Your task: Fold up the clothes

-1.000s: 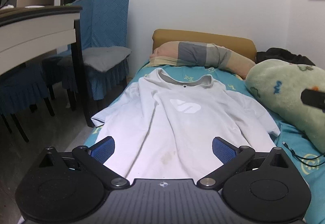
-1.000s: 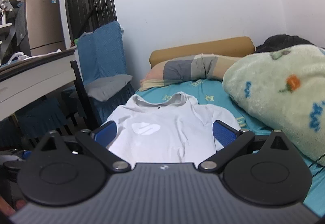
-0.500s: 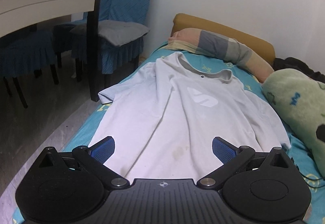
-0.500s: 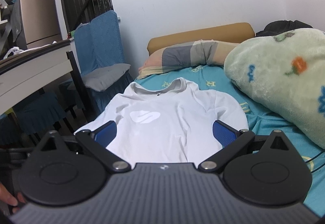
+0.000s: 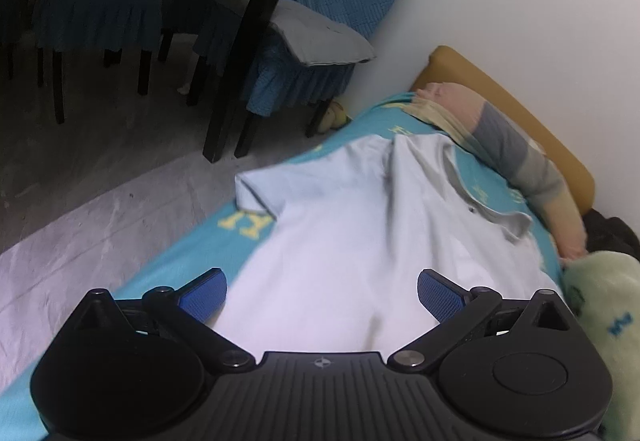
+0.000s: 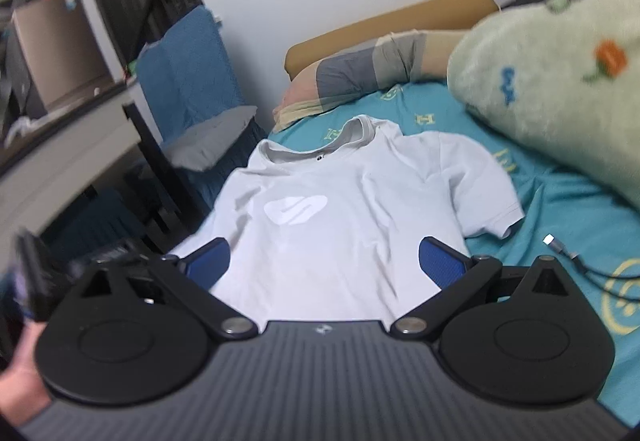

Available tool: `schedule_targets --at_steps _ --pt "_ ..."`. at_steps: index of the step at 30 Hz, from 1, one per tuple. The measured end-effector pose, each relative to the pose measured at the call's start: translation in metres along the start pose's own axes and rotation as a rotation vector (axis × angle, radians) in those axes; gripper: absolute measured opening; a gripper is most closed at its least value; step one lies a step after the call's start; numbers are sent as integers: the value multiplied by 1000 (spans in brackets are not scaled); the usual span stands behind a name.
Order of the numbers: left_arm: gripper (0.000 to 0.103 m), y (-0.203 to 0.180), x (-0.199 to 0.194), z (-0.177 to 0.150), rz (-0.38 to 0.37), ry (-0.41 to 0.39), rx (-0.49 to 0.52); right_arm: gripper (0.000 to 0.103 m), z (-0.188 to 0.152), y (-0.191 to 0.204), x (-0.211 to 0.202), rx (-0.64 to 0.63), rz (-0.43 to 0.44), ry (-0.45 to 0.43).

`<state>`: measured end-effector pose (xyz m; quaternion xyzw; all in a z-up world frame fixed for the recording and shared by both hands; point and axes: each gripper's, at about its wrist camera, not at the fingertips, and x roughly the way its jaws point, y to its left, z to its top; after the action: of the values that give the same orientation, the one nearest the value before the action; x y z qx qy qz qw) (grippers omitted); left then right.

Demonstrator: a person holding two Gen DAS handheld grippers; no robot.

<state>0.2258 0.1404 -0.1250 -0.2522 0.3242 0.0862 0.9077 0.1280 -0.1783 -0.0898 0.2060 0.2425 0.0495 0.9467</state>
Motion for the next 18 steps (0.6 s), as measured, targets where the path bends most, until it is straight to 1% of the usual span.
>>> schedule_targets --at_steps 2,4,8,10,11,13,15,16,17,18 --pt "102 3 19 10 5 -15 -35 103 2 -8 4 34 -5 -2" --pt "101 10 39 21 6 -26 -110 103 3 -18 11 65 -19 5" --pt "99 46 79 41 -7 -16 -355 103 1 -39 30 160 -24 48" --pt "94 63 101 50 -7 -4 -471 103 -1 -48 41 208 -19 76" --pt "88 69 110 53 -3 0 -505 103 -2 -51 46 220 -20 86" --pt "80 75 125 61 19 14 -504 103 -4 -53 55 234 -21 105" --pt "49 68 128 63 32 12 -415 103 -5 -53 64 234 -29 117" --pt "46 64 129 64 38 11 -367 103 -6 -52 68 233 -35 123" --pt "33 60 130 65 44 9 -319 103 -7 -52 73 232 -41 129" --pt "17 55 131 66 49 8 -270 103 -7 -51 76 234 -50 135"
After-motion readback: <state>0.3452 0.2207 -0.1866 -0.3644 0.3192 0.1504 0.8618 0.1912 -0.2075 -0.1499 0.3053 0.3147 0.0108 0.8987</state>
